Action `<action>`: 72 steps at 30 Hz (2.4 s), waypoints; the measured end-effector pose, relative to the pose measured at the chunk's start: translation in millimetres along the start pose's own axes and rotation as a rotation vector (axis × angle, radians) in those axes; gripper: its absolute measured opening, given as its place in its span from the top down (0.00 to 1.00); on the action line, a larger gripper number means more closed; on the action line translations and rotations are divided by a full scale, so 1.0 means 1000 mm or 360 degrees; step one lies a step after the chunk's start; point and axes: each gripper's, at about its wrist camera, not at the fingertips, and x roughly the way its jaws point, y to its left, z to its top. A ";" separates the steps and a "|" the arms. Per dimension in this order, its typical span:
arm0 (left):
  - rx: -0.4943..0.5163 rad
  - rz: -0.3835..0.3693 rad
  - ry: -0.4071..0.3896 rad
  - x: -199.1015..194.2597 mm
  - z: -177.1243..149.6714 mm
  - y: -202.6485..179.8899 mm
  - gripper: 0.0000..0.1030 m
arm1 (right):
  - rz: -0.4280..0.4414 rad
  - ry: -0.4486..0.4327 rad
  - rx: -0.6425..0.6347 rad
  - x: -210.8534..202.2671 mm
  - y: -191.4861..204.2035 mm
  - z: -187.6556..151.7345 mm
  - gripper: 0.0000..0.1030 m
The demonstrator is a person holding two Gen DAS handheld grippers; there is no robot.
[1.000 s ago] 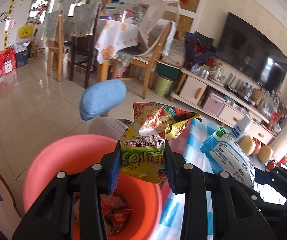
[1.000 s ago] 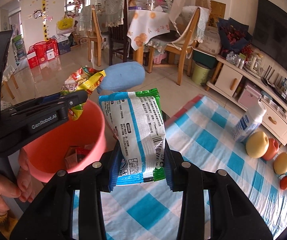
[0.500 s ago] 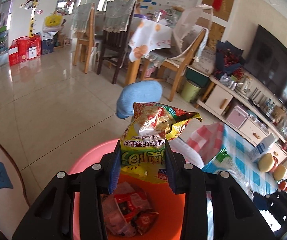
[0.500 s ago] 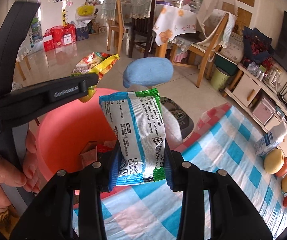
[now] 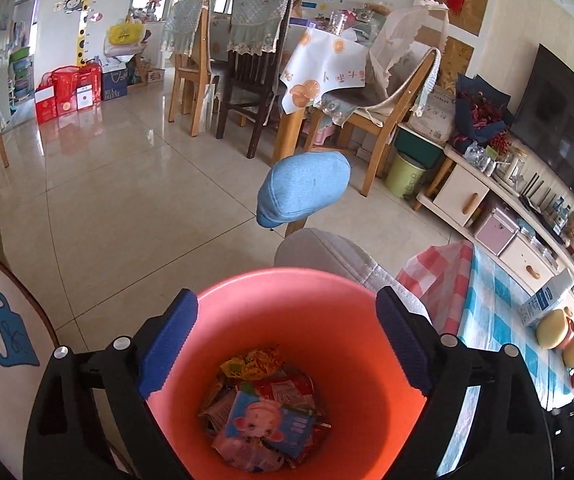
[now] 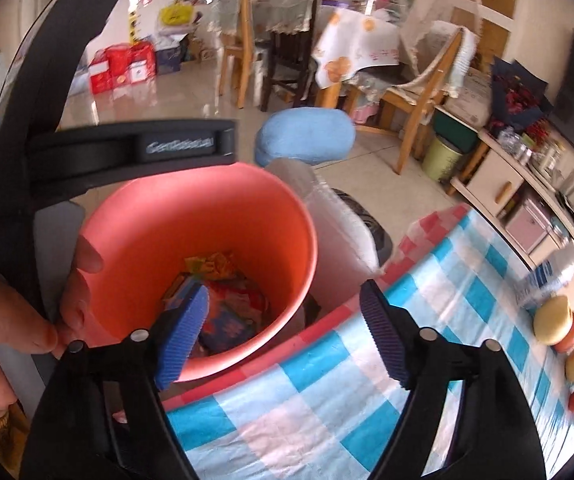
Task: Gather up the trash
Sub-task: 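Open both grippers to drop chip bag and snack packet into bucket, then bring both tools back over the table toward the milk carton, then close left gripper on white milk carton and lift it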
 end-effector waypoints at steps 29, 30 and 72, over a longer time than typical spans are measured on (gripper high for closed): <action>0.0499 -0.0039 -0.0032 -0.008 -0.035 -0.109 0.07 | -0.0209 -0.0032 0.0461 -0.058 -0.093 -0.082 0.04; 0.0520 -0.0048 -0.0039 -0.010 -0.038 -0.114 0.07 | -0.0221 -0.0029 0.0474 -0.061 -0.097 -0.087 0.04; 0.1525 -0.0860 -0.0207 -0.167 -0.244 -0.250 0.07 | -0.0602 -0.0136 0.1136 -0.204 -0.219 -0.281 0.04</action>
